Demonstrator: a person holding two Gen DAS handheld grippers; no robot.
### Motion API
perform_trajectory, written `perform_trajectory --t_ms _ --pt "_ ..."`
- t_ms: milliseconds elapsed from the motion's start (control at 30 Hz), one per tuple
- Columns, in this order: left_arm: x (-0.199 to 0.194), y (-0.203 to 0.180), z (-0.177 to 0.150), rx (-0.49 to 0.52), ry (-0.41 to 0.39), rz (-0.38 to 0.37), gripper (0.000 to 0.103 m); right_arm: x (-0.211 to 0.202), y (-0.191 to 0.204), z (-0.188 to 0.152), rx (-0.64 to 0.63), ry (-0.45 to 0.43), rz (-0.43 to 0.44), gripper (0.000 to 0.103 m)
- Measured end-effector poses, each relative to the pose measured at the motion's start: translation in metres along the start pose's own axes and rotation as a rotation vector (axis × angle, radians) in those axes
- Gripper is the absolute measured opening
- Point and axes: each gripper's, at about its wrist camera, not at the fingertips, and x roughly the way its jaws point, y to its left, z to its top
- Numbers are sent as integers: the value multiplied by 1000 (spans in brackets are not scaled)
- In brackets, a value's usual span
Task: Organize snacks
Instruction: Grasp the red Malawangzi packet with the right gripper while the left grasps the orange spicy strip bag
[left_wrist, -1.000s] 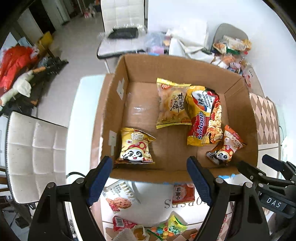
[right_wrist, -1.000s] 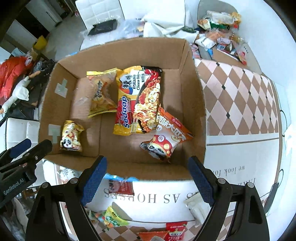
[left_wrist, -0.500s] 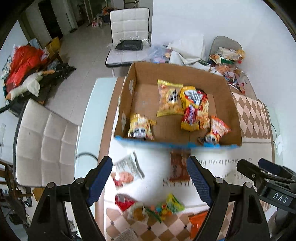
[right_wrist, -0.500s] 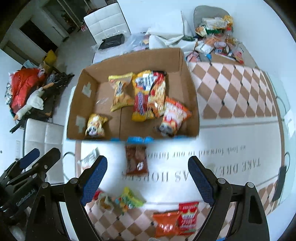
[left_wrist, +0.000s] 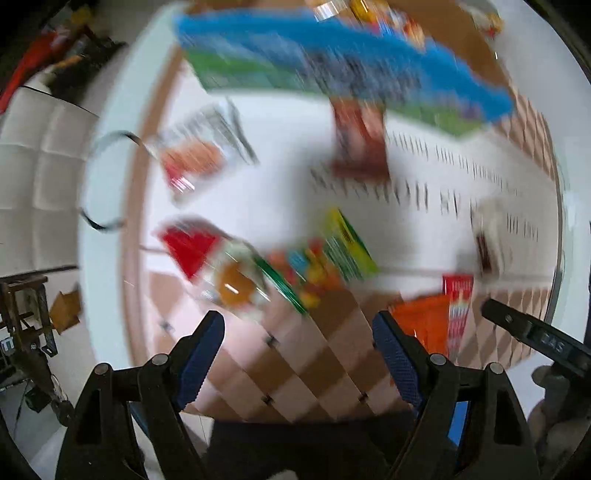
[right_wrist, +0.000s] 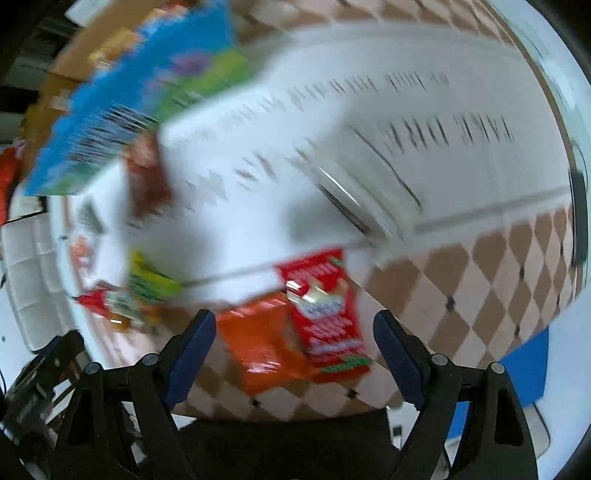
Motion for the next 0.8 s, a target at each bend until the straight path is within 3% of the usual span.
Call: perform_trajectory --t_ms 167,400,500,800 --pt "39 -33 -13 64 93 1 82 48 -27 -14 41 82 -32 66" --pt "50 -53 -18 69 139 -24 82 90 -29 -24 21 135 -36 66" --pt "53 -67 -18 67 163 -53 82 89 -23 -29 -23 110 -66 60" --pt "87 -123 -18 98 275 -124 82 83 -81 -36 65 119 -91 60"
